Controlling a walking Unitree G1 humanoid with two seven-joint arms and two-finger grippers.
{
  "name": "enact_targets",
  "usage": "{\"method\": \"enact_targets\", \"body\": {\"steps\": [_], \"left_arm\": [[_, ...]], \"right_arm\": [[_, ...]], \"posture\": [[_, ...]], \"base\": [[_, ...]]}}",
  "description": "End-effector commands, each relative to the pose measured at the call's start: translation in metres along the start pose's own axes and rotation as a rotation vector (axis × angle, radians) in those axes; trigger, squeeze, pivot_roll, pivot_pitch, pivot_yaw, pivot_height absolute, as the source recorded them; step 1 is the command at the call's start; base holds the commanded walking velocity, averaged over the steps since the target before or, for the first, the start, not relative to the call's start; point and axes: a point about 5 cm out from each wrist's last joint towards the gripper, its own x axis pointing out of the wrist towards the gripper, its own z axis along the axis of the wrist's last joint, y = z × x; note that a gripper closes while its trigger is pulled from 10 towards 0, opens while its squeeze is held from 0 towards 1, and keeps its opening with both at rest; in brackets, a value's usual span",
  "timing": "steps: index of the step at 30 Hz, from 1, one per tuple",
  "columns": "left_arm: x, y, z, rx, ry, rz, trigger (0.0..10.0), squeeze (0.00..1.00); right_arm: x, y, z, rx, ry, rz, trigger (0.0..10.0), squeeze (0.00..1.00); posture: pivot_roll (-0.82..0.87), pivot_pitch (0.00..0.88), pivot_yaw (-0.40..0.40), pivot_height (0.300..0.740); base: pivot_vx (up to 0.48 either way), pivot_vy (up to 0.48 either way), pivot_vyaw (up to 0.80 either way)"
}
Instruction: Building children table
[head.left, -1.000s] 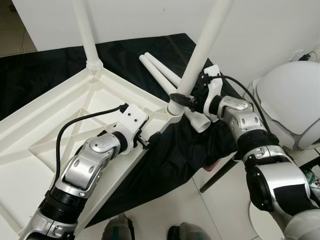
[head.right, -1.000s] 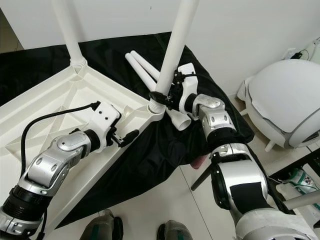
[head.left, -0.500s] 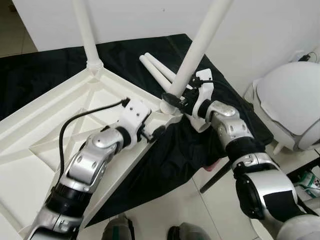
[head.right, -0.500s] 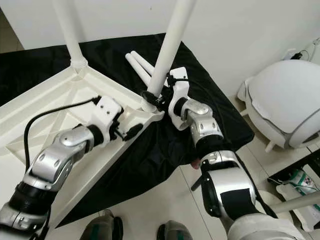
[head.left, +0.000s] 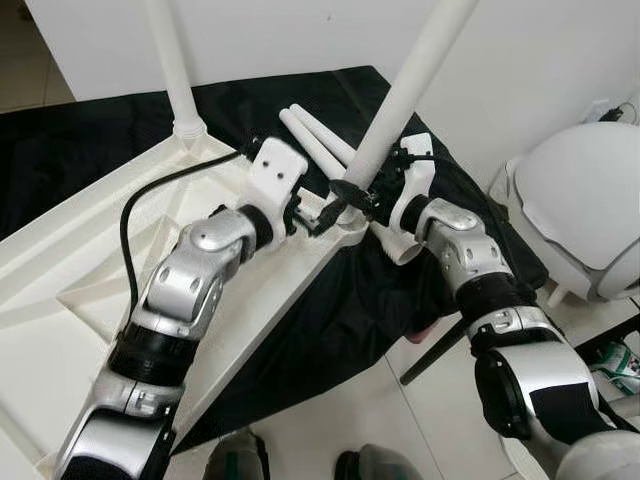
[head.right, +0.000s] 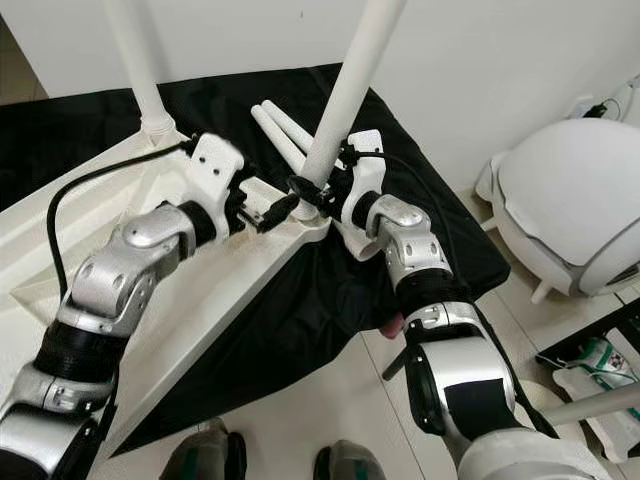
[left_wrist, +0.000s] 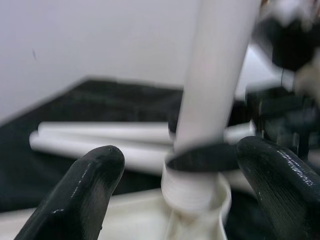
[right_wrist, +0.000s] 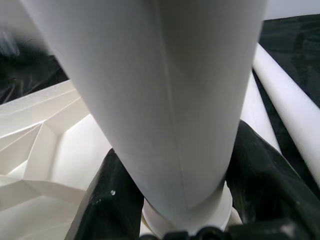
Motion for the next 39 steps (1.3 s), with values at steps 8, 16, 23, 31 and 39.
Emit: {"method": "enact_targets", "body": {"steps": [8, 16, 23, 31, 39], "left_arm": [[0.01, -0.004, 0.041, -0.02, -0.161, -0.127, 10.0, 0.0], [0.025, -0.009, 0.064, -0.023, -0.217, -0.175, 10.0, 0.0], [0.03, -0.015, 0.07, -0.027, -0.234, -0.207, 10.0, 0.0], [0.043, -0.025, 0.072, 0.012, -0.189, -0.219, 10.0, 0.0], [0.055, -0.026, 0.07, 0.05, -0.128, -0.17, 10.0, 0.0]], "right_arm": [[-0.003, -0.003, 0.01, -0.092, 0.007, 0.047, 10.0, 0.0], [-0.002, -0.003, 0.014, -0.141, 0.019, 0.071, 10.0, 0.0], [-0.001, -0.002, 0.015, -0.153, 0.018, 0.08, 10.0, 0.0], [0.0, 0.0, 0.016, -0.185, 0.034, 0.103, 10.0, 0.0], [0.001, 0.0, 0.018, -0.201, 0.048, 0.101, 10.0, 0.0]], "posture": [[-0.03, 0.0, -0.017, 0.74], [-0.03, 0.0, -0.014, 0.74], [-0.03, 0.0, -0.011, 0.74], [-0.03, 0.0, -0.013, 0.74], [-0.04, 0.0, -0.012, 0.74]], "base": [[0.0, 0.0, 0.0], [0.0, 0.0, 0.0], [0.0, 0.0, 0.0], [0.0, 0.0, 0.0], [0.0, 0.0, 0.0]]}}
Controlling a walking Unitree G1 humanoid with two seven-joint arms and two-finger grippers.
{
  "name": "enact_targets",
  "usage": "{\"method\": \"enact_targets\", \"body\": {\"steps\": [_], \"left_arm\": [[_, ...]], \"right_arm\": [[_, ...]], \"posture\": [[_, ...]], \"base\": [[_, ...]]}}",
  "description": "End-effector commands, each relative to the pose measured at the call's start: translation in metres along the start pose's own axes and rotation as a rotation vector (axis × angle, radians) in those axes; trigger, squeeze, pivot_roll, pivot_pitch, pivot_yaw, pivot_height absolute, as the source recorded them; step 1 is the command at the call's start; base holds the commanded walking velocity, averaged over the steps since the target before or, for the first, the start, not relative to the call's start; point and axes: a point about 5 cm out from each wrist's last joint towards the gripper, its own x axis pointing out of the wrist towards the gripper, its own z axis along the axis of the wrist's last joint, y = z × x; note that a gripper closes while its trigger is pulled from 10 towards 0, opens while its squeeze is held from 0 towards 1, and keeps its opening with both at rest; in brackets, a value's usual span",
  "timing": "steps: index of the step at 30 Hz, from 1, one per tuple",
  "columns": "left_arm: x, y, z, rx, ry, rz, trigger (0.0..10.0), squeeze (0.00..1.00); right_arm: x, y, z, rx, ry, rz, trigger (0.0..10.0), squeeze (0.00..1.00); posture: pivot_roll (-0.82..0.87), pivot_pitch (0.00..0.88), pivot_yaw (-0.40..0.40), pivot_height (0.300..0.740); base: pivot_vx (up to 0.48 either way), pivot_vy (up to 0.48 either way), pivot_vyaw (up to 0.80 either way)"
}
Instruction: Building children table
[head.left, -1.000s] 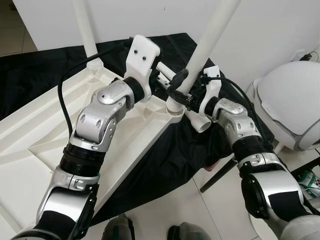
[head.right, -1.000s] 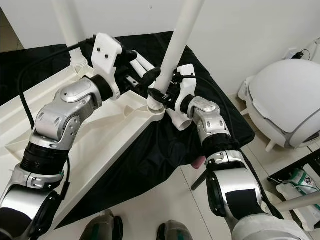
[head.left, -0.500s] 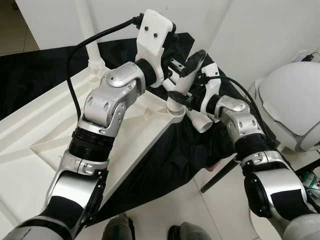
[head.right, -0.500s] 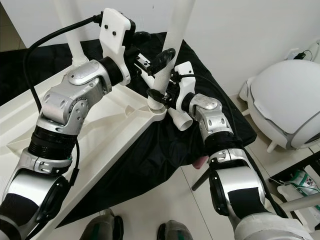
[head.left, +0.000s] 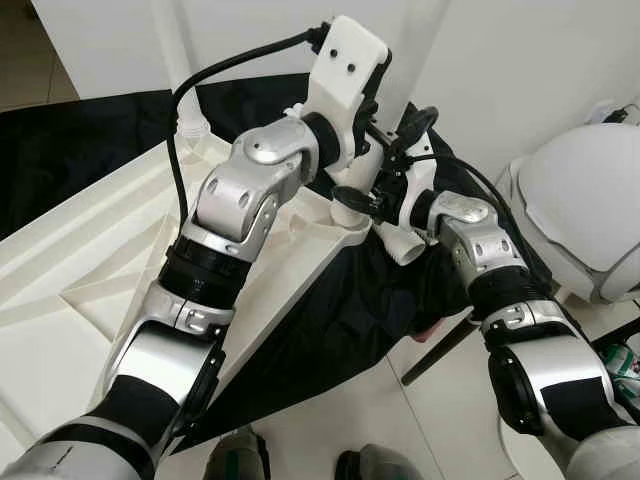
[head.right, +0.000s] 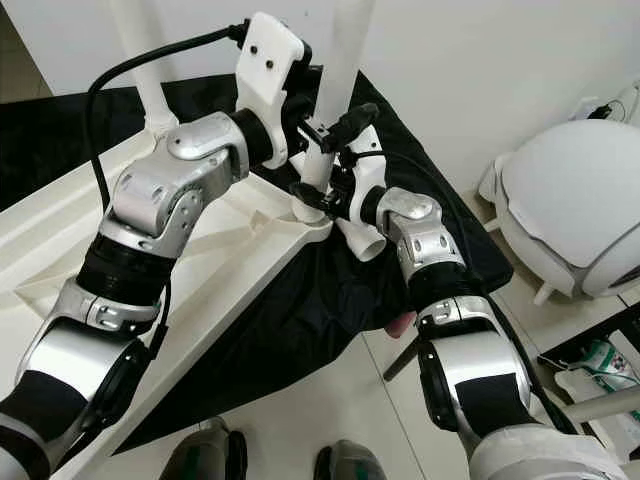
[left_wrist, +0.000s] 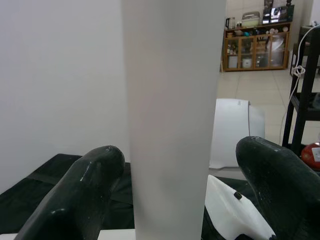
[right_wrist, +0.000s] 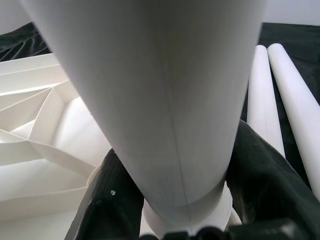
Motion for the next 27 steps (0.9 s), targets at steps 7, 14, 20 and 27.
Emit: {"method": "enact_targets", "body": {"steps": [7, 14, 20, 27], "left_arm": [[0.012, 0.001, 0.0, 0.039, 0.059, 0.007, 8.2, 0.0], [0.015, 0.006, 0.005, 0.015, 0.046, 0.03, 0.0, 0.0], [0.017, 0.011, 0.012, 0.016, 0.027, 0.041, 0.0, 0.0], [0.019, 0.013, 0.015, 0.024, 0.025, 0.038, 6.7, 0.0]], "right_arm": [[0.001, -0.001, 0.01, -0.051, -0.003, 0.009, 10.0, 0.0], [0.0, -0.002, 0.009, -0.059, 0.0, 0.007, 10.0, 0.0], [-0.001, -0.002, 0.007, -0.066, 0.003, 0.005, 10.0, 0.0], [-0.001, -0.001, 0.007, -0.062, 0.002, 0.005, 10.0, 0.0]], "posture": [[-0.04, 0.0, -0.004, 0.74], [-0.04, 0.002, 0.0, 0.74], [-0.04, 0.003, 0.004, 0.74], [-0.04, 0.003, 0.005, 0.74]], "base": [[0.0, 0.0, 0.0], [0.0, 0.0, 0.0], [0.0, 0.0, 0.0], [0.0, 0.0, 0.0]]}}
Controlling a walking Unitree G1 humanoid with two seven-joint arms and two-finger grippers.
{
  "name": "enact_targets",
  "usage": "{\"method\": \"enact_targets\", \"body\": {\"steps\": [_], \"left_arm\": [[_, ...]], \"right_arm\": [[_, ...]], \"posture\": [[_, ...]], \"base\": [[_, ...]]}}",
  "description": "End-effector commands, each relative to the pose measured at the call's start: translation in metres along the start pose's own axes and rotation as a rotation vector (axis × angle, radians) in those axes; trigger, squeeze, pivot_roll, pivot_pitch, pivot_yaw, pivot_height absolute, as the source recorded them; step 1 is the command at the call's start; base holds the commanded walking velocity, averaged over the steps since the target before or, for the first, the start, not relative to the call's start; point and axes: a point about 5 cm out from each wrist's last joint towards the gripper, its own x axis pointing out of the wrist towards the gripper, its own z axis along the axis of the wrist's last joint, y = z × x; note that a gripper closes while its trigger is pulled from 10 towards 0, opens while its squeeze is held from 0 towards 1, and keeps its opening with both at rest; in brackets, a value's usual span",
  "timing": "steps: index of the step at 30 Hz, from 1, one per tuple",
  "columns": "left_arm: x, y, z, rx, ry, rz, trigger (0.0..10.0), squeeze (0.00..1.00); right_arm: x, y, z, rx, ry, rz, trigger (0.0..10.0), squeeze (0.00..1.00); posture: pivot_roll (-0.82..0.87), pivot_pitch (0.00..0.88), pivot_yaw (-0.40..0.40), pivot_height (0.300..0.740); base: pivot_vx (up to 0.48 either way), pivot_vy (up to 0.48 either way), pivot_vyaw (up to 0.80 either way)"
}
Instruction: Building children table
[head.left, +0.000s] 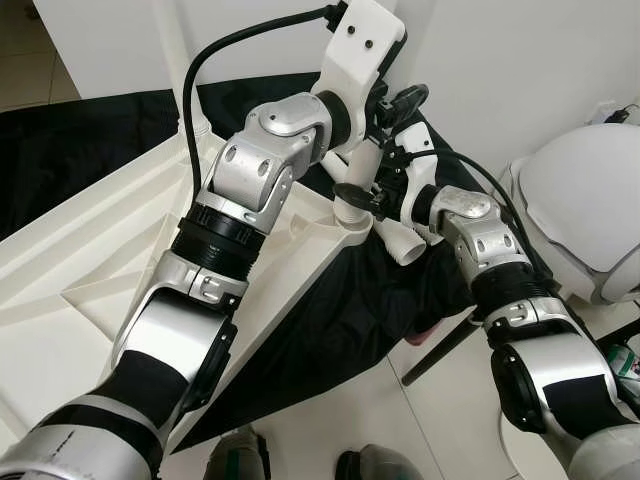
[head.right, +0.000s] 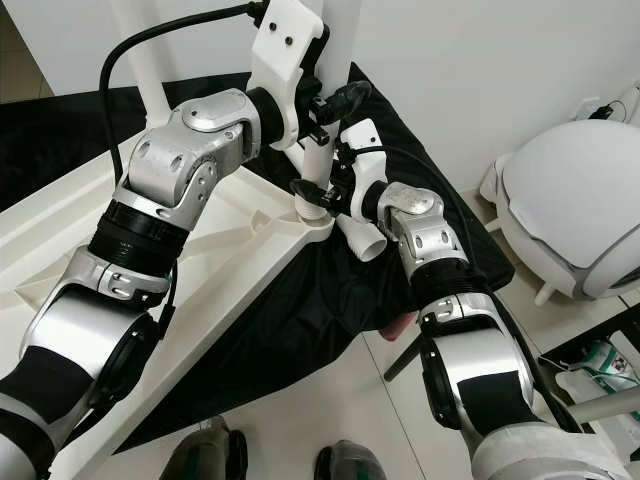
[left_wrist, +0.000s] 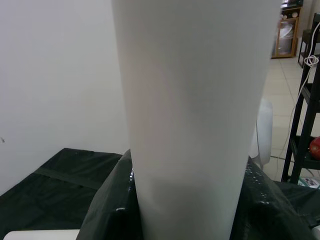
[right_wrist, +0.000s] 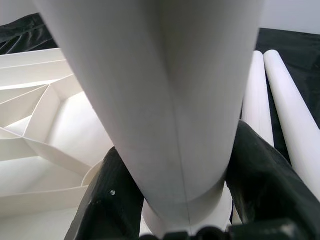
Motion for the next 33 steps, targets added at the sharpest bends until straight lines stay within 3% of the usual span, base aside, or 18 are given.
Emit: {"method": "enact_targets", "body": {"steps": [1, 2, 3, 4, 11, 21, 22, 23, 24, 27, 28, 33], "left_arm": [[0.002, 0.002, 0.009, 0.017, -0.023, 0.015, 6.7, 0.0], [0.002, 0.002, 0.009, 0.017, -0.023, 0.015, 6.7, 0.0], [0.002, 0.003, 0.009, 0.015, -0.02, 0.02, 10.0, 0.0], [0.002, 0.004, 0.01, 0.014, -0.02, 0.03, 10.0, 0.0], [0.002, 0.009, 0.014, 0.019, -0.036, 0.073, 10.0, 0.0], [0.001, 0.011, 0.02, -0.009, -0.073, 0.115, 10.0, 0.0], [0.001, 0.011, 0.021, -0.008, -0.076, 0.126, 10.0, 0.0], [0.001, 0.011, 0.021, -0.008, -0.076, 0.126, 10.0, 0.0], [0.002, 0.012, 0.022, -0.007, -0.077, 0.134, 10.0, 0.0], [0.002, 0.012, 0.022, -0.01, -0.08, 0.14, 10.0, 0.0], [0.003, 0.012, 0.024, -0.006, -0.084, 0.151, 10.0, 0.0], [0.005, 0.013, 0.027, 0.003, -0.089, 0.176, 10.0, 0.0]], "right_arm": [[0.0, 0.001, 0.002, -0.02, -0.006, 0.006, 10.0, 0.0], [0.0, 0.001, 0.002, -0.02, -0.006, 0.006, 10.0, 0.0], [0.0, 0.001, 0.002, -0.009, -0.007, 0.007, 10.0, 0.39], [0.0, 0.0, 0.002, 0.01, -0.017, -0.004, 10.0, 1.0], [0.003, -0.002, 0.007, 0.07, -0.072, -0.118, 10.0, 1.0], [0.012, 0.012, 0.008, 0.094, -0.133, -0.268, 10.0, 1.0], [0.015, 0.018, 0.01, 0.096, -0.149, -0.304, 10.0, 0.89], [0.015, 0.018, 0.01, 0.096, -0.149, -0.304, 10.0, 0.89], [0.017, 0.022, 0.011, 0.095, -0.16, -0.327, 10.0, 0.45], [0.019, 0.025, 0.012, 0.098, -0.169, -0.363, 10.0, 0.45], [0.021, 0.028, 0.013, 0.106, -0.179, -0.429, 10.0, 0.0], [0.024, 0.037, 0.015, 0.123, -0.174, -0.58, 10.0, 0.0]], "posture": [[-0.04, 0.003, 0.005, 0.74], [-0.04, 0.003, 0.005, 0.74], [-0.04, 0.003, 0.005, 0.74], [-0.04, 0.003, 0.003, 0.74], [-0.04, 0.005, -0.002, 0.74], [-0.04, 0.008, -0.003, 0.74], [-0.04, 0.008, -0.001, 0.74], [-0.04, 0.008, -0.001, 0.74], [-0.04, 0.008, -0.001, 0.74], [-0.05, 0.009, 0.001, 0.74], [-0.05, 0.008, 0.001, 0.74], [-0.05, 0.008, 0.002, 0.74]], "base": [[0.0, 0.0, 0.0], [0.0, 0.0, 0.0], [0.0, 0.0, 0.0], [0.0, 0.0, 0.0], [0.0, 0.0, 0.0], [0.0, 0.0, 0.0], [0.0, 0.0, 0.0], [0.0, 0.0, 0.0], [0.0, 0.0, 0.0], [0.0, 0.0, 0.0], [0.0, 0.0, 0.0], [0.0, 0.0, 0.0]]}}
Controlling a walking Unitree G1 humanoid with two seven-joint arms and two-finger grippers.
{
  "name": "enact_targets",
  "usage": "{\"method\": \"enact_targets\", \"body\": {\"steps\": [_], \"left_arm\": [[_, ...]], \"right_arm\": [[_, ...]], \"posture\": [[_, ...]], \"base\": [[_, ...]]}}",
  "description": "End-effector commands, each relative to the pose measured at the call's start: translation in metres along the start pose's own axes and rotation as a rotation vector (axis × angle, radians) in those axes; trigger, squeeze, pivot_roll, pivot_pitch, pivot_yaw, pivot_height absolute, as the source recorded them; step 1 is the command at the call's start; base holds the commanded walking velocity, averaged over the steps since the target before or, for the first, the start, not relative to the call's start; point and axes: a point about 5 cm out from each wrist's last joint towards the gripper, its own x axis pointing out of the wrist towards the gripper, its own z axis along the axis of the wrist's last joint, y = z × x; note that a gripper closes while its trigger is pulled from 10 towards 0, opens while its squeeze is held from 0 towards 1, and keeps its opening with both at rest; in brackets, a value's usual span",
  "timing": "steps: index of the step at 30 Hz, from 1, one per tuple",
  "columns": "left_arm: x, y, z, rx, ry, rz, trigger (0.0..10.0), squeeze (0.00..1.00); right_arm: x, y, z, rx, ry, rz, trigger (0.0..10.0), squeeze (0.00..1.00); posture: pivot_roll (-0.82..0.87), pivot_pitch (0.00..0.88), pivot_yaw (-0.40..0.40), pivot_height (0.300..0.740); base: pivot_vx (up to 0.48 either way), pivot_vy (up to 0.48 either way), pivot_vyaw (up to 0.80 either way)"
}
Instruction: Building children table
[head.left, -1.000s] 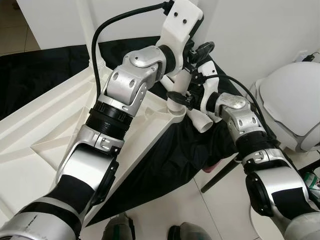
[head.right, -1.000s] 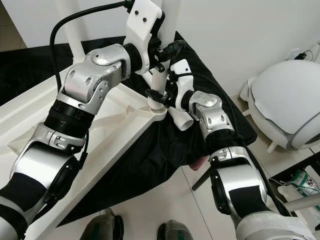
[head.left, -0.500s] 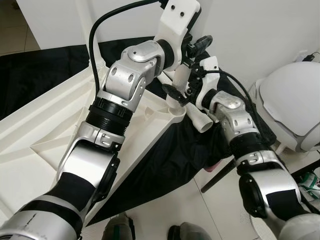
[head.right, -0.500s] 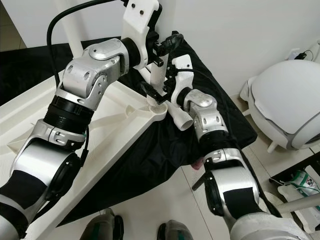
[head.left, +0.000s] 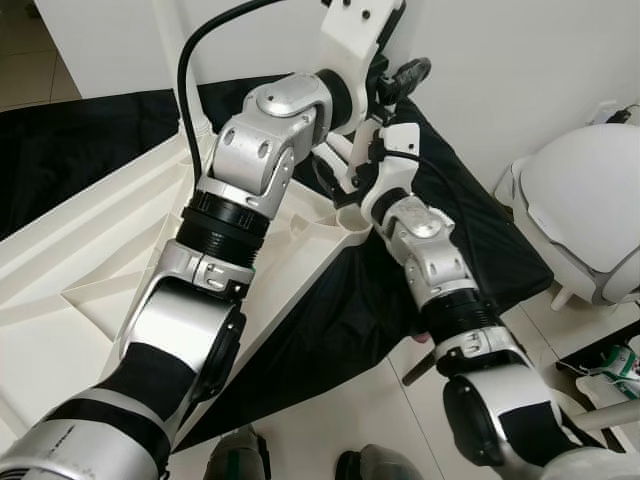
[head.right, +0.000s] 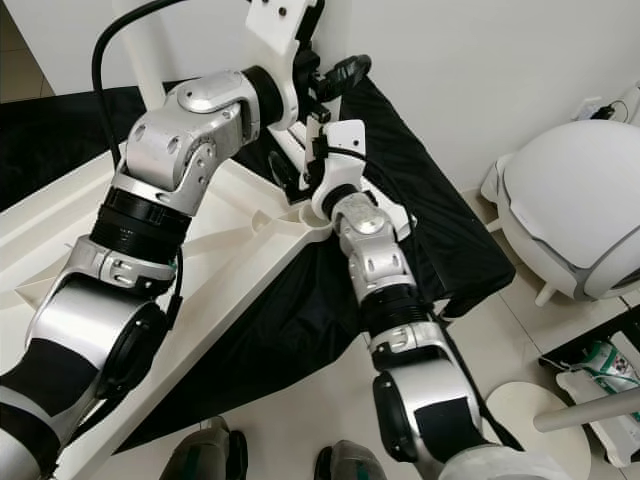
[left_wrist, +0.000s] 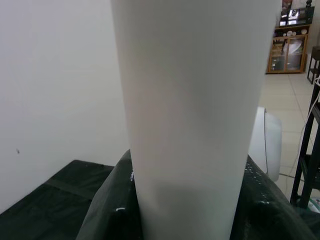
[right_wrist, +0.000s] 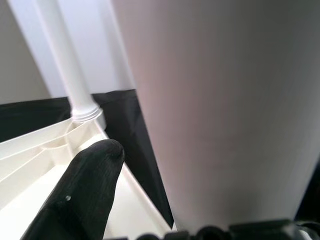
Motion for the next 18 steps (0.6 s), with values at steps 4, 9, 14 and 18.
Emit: {"method": "enact_targets", "body": {"steps": [4, 9, 14, 18], "left_arm": [[0.003, 0.005, 0.008, 0.026, -0.028, 0.143, 10.0, 0.0], [0.005, 0.002, 0.008, 0.031, -0.026, 0.14, 10.0, 0.0], [0.006, 0.0, 0.007, 0.032, -0.026, 0.135, 10.0, 0.0], [0.006, 0.0, 0.007, 0.033, -0.026, 0.136, 10.0, 0.0]], "right_arm": [[-0.004, 0.005, -0.001, -0.026, 0.014, -0.119, 10.0, 0.0], [-0.004, 0.003, 0.001, -0.052, 0.014, -0.173, 10.0, 0.0], [-0.004, -0.003, 0.01, -0.056, -0.013, -0.227, 10.0, 0.0], [-0.004, -0.002, 0.012, -0.061, -0.015, -0.233, 10.0, 0.0]], "posture": [[-0.05, 0.009, 0.002, 0.74], [-0.05, 0.01, 0.0, 0.74], [-0.05, 0.01, -0.003, 0.74], [-0.05, 0.01, -0.004, 0.74]], "base": [[0.0, 0.0, 0.0], [0.0, 0.0, 0.0], [0.0, 0.0, 0.0], [0.0, 0.0, 0.0]]}}
